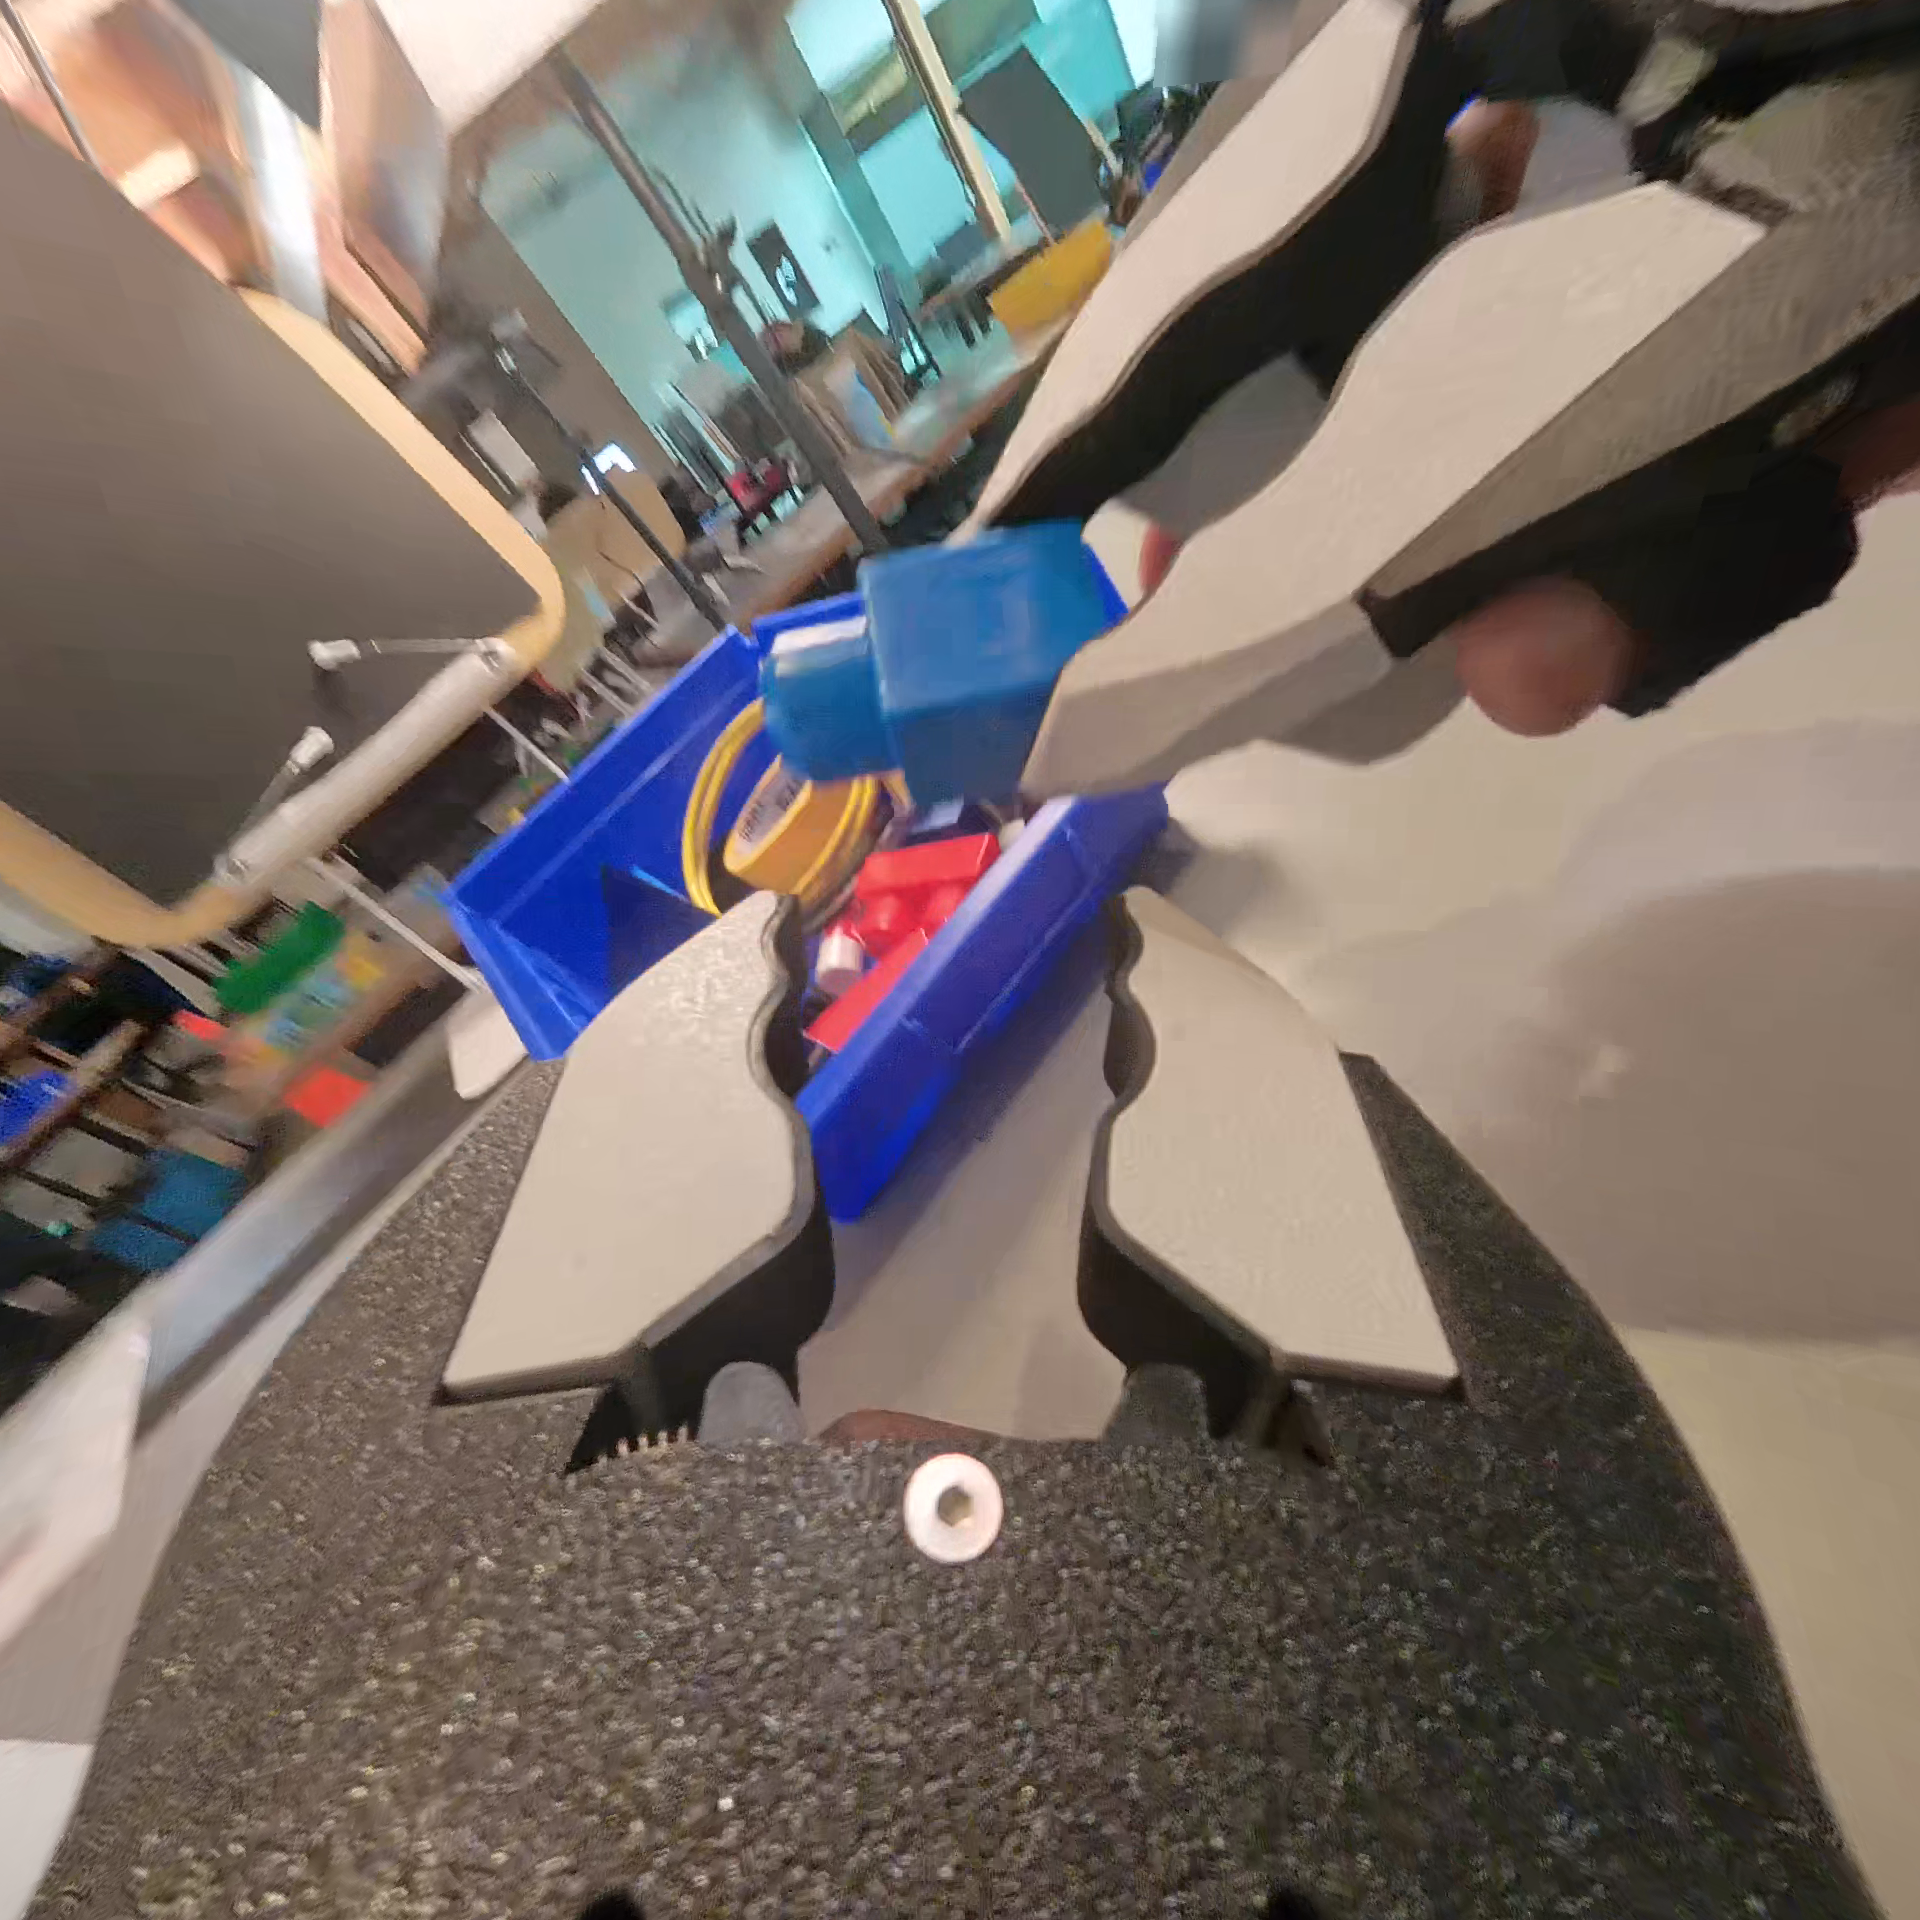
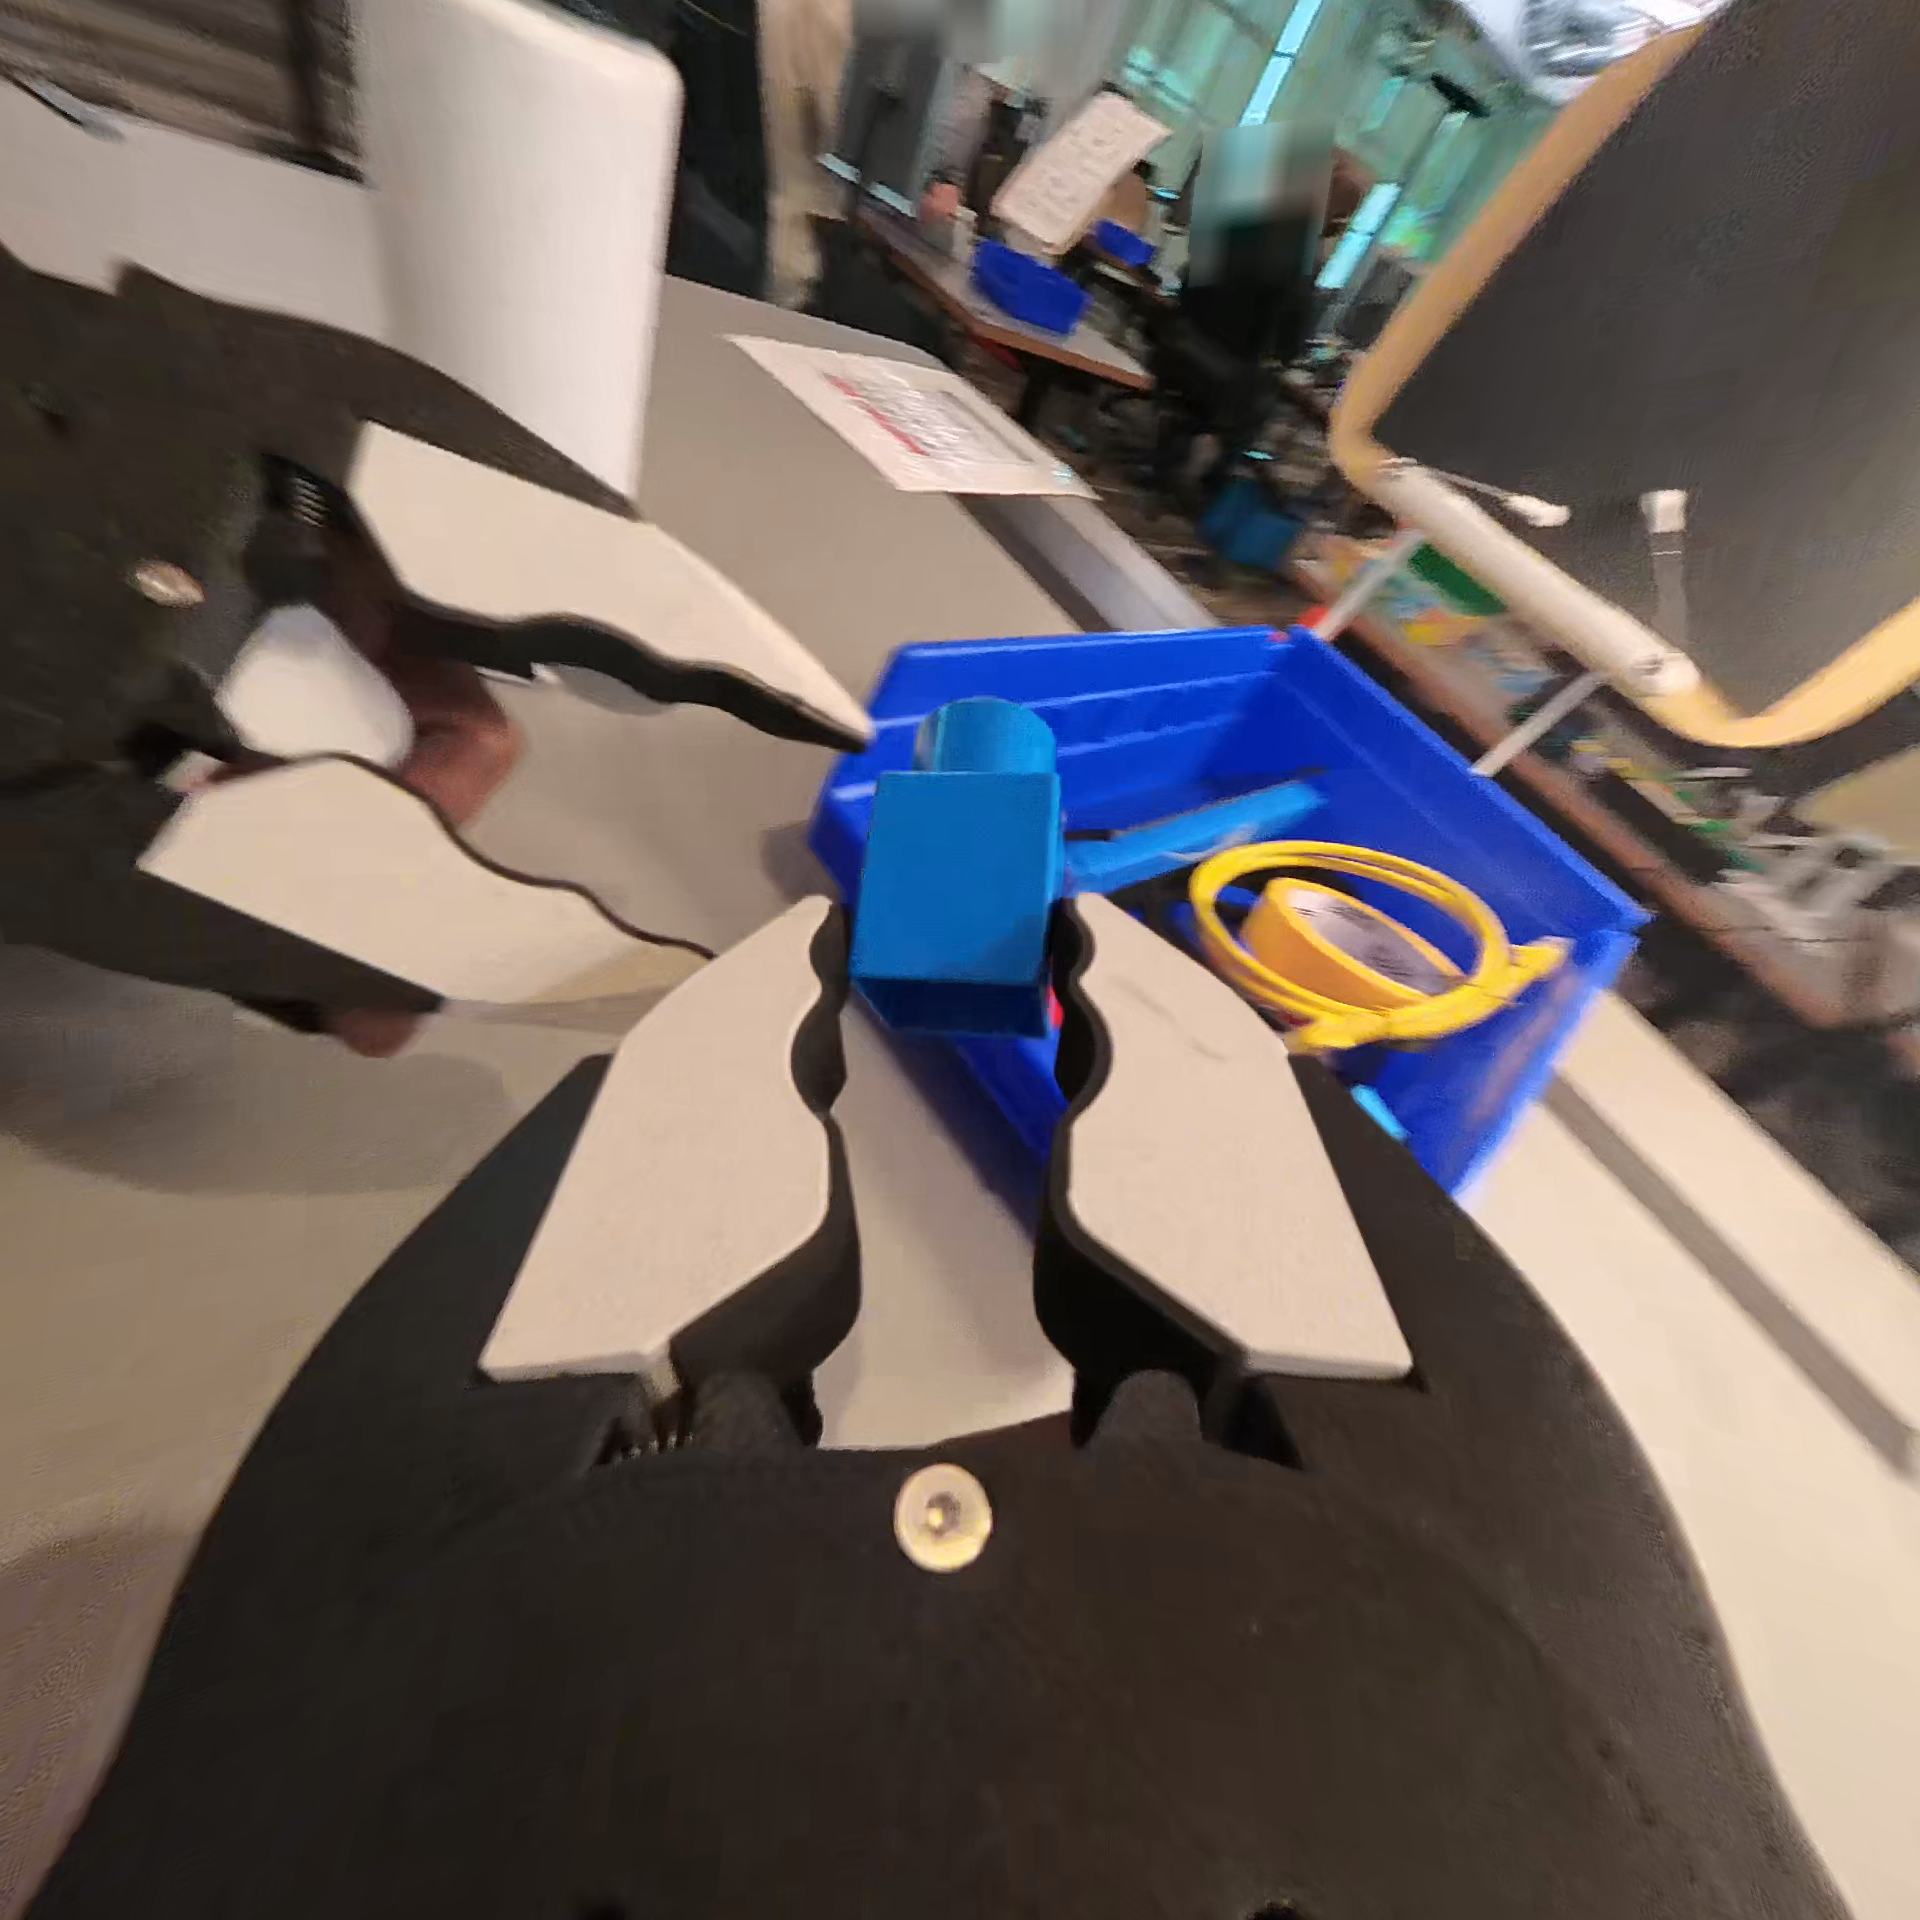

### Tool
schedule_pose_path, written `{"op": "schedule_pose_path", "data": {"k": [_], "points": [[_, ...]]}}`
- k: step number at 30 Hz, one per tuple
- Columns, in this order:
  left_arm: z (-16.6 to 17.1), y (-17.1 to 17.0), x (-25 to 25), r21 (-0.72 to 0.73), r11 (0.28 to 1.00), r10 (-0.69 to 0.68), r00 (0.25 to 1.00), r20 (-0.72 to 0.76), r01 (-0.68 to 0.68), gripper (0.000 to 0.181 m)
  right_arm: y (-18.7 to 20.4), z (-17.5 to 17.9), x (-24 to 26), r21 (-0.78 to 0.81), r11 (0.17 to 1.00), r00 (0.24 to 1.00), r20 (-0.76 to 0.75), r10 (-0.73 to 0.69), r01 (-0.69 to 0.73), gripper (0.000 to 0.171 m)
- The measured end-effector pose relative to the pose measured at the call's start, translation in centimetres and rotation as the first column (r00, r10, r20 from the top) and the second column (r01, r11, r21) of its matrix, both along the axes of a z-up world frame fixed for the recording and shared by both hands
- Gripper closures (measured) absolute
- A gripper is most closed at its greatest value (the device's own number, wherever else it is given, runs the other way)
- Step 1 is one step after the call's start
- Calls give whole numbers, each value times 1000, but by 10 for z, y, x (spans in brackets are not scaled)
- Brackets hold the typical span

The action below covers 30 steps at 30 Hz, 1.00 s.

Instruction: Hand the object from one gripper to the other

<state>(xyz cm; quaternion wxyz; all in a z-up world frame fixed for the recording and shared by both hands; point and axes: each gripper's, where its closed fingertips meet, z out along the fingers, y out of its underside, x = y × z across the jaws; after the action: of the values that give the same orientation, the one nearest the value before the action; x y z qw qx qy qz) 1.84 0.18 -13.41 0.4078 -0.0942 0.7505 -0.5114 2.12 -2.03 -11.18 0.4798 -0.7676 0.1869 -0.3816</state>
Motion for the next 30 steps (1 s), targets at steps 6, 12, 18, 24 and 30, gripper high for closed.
{"op": "schedule_pose_path", "data": {"k": [6, 12, 18, 24, 30], "points": [[-15, 7, 10, 1, 999, 41, 990, -137, -41, 126, -25, 1, 17, -169, 970, 974, 178, -141, 172, 133], [-22, 11, 14, 15, 997, 72, 982, -175, -71, 127, -24, -2, 18, -229, 954, 965, 222, -141, 192, 133], [-20, 11, 13, -30, 998, 52, 975, -214, -60, 128, -20, -3, 17, -273, 942, 956, 264, -125, 198, 133], [14, 2, -11, -431, 893, -310, 871, -380, 129, 125, -19, 1, 16, -362, 901, 915, 395, -85, 240, 133], [22, -11, -38, -544, 797, -527, 741, -417, 262, 117, -3, 6, 2, -428, 885, 863, 501, 61, 185, 133]]}}
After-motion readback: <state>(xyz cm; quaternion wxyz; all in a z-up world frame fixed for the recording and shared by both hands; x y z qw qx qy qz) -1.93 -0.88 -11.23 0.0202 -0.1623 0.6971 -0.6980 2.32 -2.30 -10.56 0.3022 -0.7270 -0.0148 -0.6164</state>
